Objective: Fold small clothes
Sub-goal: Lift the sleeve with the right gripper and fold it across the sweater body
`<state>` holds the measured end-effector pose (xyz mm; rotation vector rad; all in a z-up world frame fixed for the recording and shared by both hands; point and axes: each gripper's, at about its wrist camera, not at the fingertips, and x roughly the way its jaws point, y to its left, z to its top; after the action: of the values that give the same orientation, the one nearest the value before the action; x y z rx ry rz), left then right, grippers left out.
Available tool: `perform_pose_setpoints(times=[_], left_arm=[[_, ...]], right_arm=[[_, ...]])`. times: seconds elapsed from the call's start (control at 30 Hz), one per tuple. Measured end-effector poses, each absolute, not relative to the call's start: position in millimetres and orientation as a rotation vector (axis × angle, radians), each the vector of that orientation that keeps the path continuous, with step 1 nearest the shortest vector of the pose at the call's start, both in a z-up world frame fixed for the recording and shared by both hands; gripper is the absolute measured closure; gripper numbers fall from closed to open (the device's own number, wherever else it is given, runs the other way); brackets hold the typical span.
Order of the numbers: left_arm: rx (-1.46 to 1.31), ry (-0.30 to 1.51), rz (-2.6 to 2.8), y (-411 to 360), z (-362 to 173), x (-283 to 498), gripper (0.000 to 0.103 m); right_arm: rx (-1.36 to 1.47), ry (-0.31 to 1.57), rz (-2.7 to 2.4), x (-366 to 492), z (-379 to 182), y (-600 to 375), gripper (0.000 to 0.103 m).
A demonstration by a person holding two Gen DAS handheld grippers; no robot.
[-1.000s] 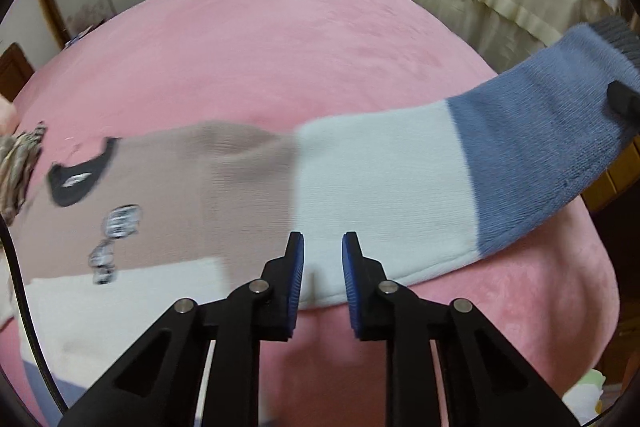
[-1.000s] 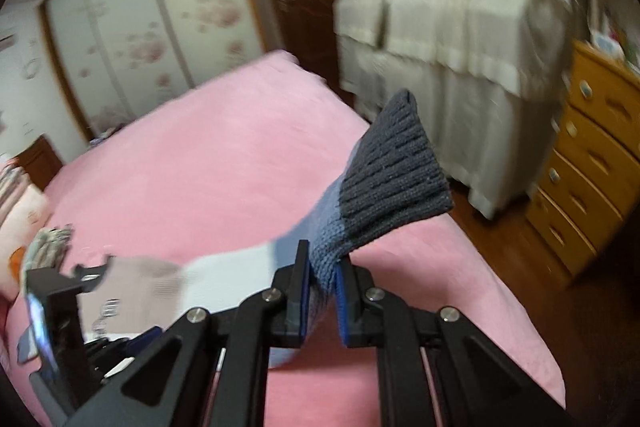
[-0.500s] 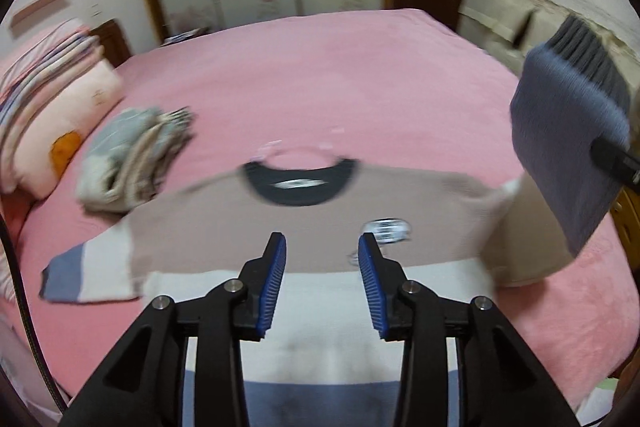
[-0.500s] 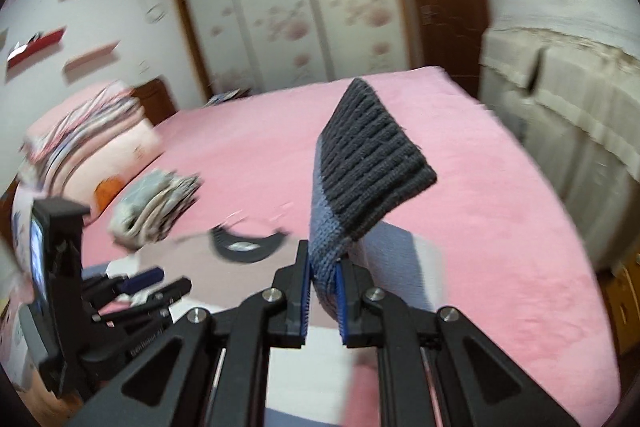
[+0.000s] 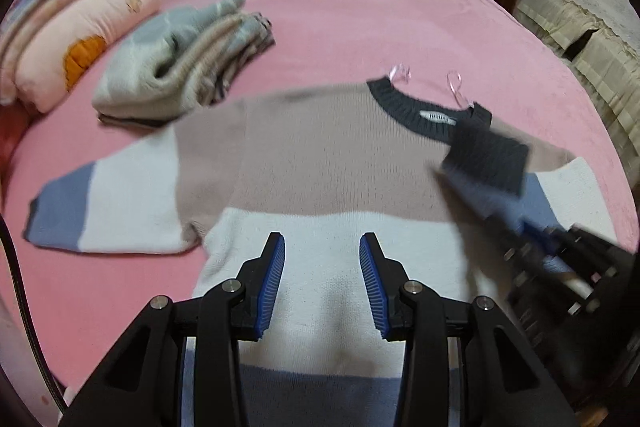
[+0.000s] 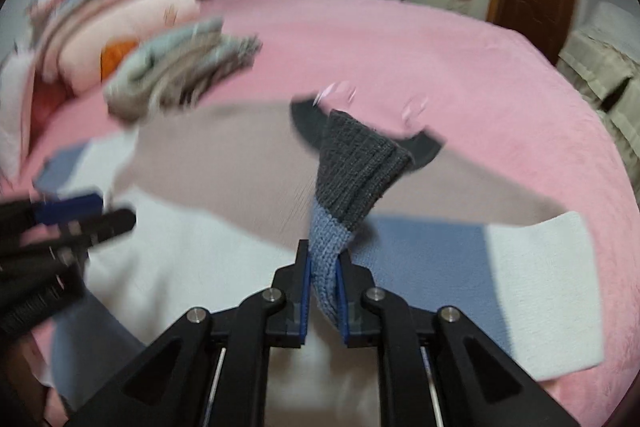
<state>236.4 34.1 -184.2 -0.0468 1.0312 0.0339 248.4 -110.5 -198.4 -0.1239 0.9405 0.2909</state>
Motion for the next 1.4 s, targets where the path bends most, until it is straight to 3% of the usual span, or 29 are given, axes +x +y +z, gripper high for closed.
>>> perform_pose_setpoints(times=[0.1,0.17,0.23,0.47,0.73,0.97,1.1,1.4], left_arm=[[-0.052,1.058,-0.028,29.1,-194.8,243.4,0.064],[-0.052,1.058,-0.057,24.4,-195.9,245.8,0.055],[-0.064,1.046,-0.09,19.2,-194.7,247.8,0.049],[-0.116,1.066,-0.191,6.5,-197.9,254.0,0.048],[-0.31,1.15,-0.283,1.8,-224.7,249.1,0.05],[-0.403,1.152,-0.278,-9.4,-242.5,263.3,0.073],[-0.398,1.149,-0.237,-15.7,-244.0,275.6,0.094],[-0.24,0.911,-0.151,-4.2,-175.9,284.1,0.095]], right_arm=[[-0.135,0.957,0.319,238.9,-208.1,-108.1,0.083],[-0.129,0.965,0.346,229.7,-207.5,-108.3,0.066],[-0.144,0.94,0.342,217.3,-197.5,-114.3,0.062],[-0.137,0.881,0.272,179.1,-165.3,-151.9,0.061],[-0.051,0.9,0.128,154.2,-166.1,-216.7,0.061],[0.022,0.916,0.068,153.8,-177.5,-246.3,0.061],[0.057,0.932,0.038,155.8,-185.9,-262.7,0.061],[0.094,0.939,-0.089,169.0,-194.8,-309.0,0.061]])
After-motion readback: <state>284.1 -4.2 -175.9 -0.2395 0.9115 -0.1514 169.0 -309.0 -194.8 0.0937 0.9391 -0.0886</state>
